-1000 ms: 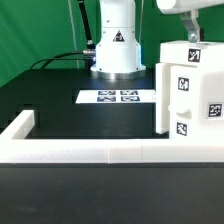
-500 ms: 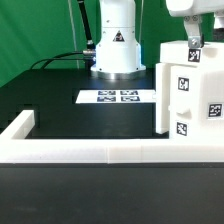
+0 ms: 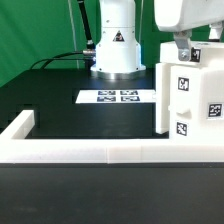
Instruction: Assemble cabinet
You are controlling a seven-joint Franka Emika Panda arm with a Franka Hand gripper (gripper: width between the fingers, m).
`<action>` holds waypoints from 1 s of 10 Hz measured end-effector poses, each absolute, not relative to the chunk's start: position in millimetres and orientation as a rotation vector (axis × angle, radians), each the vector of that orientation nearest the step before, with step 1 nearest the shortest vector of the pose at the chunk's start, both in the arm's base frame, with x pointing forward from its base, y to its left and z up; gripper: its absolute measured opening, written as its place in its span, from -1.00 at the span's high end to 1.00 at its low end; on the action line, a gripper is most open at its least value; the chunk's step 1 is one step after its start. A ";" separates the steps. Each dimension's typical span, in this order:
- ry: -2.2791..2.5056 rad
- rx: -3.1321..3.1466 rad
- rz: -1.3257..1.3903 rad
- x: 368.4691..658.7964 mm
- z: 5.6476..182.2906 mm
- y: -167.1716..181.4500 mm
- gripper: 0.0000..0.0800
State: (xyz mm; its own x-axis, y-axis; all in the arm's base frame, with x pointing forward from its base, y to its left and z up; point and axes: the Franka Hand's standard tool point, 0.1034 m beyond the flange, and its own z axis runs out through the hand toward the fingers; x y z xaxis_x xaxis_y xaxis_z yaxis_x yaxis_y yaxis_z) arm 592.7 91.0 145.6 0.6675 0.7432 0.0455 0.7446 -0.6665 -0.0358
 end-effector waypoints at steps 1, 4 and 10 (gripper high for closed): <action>-1.232 -2.833 -0.036 592.4 144.3 88.5 -0.99; -1.155 -2.864 -0.032 592.1 144.0 87.8 -0.34; -0.433 -3.059 -0.073 590.5 144.1 90.9 -0.35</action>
Offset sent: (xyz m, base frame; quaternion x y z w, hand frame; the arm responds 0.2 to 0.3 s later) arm 0.0000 0.0000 0.0000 0.0000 0.0000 0.0650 0.9979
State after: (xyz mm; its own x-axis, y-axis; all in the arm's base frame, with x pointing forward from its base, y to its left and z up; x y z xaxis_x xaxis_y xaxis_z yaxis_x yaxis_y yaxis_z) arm 590.5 90.9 144.1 0.9596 0.2761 0.0542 0.2785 -0.9594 -0.0439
